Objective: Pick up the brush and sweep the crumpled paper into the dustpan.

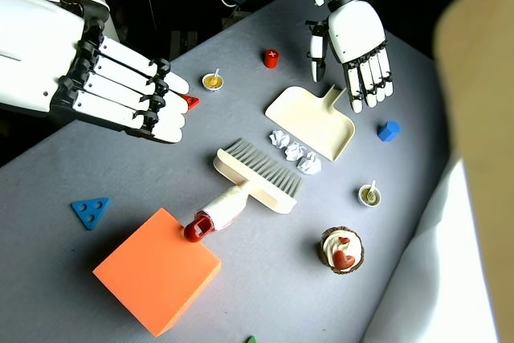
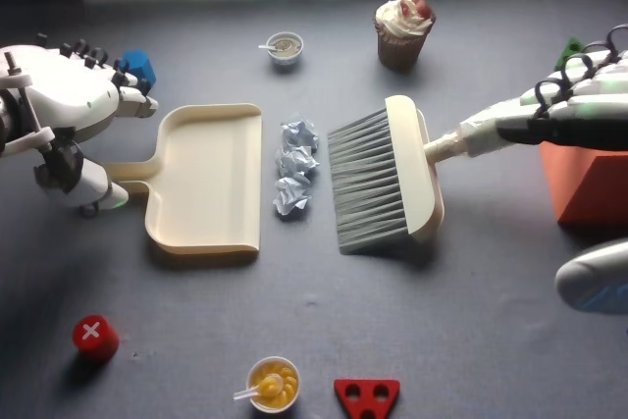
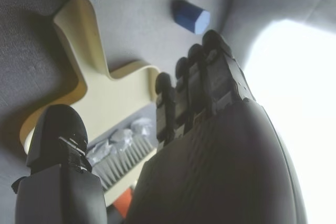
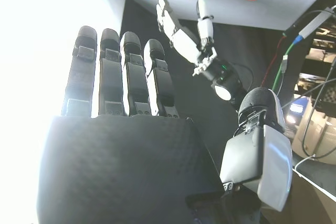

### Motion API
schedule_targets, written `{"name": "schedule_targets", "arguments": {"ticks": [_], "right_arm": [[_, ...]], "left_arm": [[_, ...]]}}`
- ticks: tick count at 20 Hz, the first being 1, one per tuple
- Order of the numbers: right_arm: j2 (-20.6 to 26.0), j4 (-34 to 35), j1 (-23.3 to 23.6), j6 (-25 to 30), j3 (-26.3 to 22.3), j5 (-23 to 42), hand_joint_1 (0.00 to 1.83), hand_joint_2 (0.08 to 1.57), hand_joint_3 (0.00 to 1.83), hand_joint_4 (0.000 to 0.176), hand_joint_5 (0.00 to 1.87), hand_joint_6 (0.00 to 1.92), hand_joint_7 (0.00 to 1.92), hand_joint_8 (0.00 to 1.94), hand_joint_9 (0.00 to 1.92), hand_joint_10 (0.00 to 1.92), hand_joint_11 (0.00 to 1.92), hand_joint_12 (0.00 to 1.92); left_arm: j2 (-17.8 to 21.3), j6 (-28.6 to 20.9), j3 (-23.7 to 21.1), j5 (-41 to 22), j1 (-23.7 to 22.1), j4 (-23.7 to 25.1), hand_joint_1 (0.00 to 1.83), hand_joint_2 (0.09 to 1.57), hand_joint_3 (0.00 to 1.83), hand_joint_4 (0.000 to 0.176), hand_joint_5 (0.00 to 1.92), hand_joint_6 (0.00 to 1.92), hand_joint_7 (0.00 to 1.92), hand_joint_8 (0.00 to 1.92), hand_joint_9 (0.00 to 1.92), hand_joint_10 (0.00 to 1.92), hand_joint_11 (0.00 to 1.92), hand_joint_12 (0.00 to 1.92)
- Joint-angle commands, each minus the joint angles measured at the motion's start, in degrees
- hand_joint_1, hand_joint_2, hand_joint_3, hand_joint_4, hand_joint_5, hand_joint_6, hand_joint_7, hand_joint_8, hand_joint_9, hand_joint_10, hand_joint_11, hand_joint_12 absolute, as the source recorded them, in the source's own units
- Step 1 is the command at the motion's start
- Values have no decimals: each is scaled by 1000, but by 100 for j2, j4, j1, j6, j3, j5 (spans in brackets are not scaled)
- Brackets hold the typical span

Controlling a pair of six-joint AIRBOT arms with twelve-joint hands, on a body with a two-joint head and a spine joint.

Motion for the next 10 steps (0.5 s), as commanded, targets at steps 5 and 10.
{"name": "schedule_targets", "arguments": {"ticks": [5,10], "right_arm": [[29,118,85,-19,-4,503,0,945,1,0,208,4,184,5,181,3,158,6],[40,118,91,-303,-100,502,0,945,0,0,201,1,178,1,170,0,142,1]], "left_arm": [[-48,-56,156,386,46,220,684,1117,0,55,302,12,179,9,147,4,137,13],[-162,-232,302,395,136,373,684,1122,3,51,315,6,181,2,135,0,127,7]]}}
